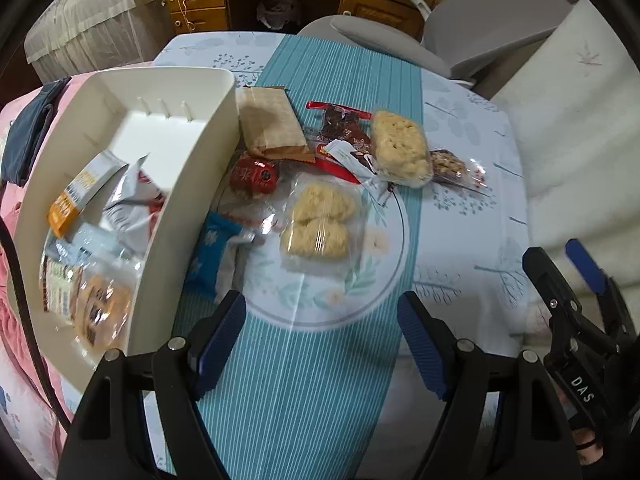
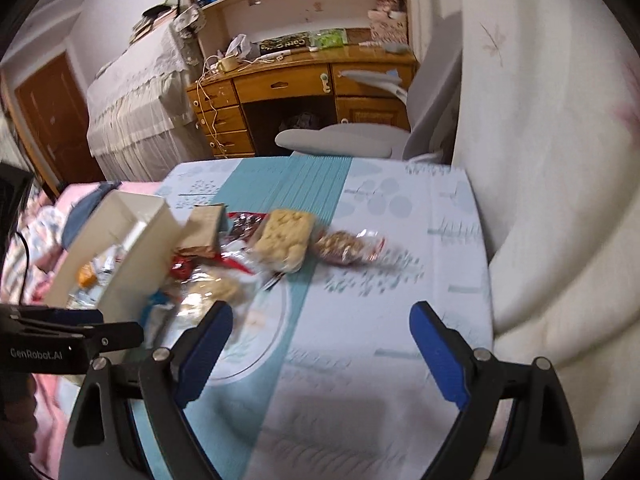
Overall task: Organize snacks
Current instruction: 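Grasp clear crumbly-cookie bag with left tool while right tool grasps small nut bag, then lift both held bags and carry them over the white tray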
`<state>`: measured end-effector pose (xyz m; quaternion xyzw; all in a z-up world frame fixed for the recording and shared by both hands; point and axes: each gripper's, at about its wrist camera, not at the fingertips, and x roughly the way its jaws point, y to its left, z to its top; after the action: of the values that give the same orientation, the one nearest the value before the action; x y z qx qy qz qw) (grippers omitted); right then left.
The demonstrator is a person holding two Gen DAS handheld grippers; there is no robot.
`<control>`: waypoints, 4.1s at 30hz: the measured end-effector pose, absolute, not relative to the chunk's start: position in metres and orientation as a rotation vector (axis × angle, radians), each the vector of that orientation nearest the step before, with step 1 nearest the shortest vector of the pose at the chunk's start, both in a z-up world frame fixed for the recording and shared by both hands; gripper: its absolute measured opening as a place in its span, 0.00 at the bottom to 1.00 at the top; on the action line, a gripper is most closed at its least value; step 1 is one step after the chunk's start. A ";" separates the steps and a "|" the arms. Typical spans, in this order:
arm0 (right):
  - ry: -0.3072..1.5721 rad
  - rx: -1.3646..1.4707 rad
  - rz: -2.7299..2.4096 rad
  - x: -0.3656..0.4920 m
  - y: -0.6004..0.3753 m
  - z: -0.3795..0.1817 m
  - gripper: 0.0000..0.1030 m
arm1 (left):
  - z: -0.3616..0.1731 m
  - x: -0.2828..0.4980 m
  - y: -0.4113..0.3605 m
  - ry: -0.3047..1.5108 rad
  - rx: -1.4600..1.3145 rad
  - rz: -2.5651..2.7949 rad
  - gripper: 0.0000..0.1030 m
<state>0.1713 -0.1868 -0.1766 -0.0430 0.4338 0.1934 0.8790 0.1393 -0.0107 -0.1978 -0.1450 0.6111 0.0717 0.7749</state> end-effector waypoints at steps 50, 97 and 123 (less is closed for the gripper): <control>1.013 -0.339 0.406 0.300 -0.124 -0.276 0.45 | -0.309 0.216 0.033 1.439 -0.338 0.147 0.47; 1.447 0.207 0.712 0.095 -0.125 -0.207 0.45 | -0.130 0.019 0.031 1.036 -0.391 0.153 0.46; 1.169 0.301 0.808 0.054 0.015 -0.150 0.45 | -0.115 -0.005 0.213 0.942 -0.342 0.162 0.47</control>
<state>0.0542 0.0149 -0.1503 0.1375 0.5344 0.3693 0.7478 -0.0051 0.2133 -0.1149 -0.1637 0.4508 0.0776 0.8740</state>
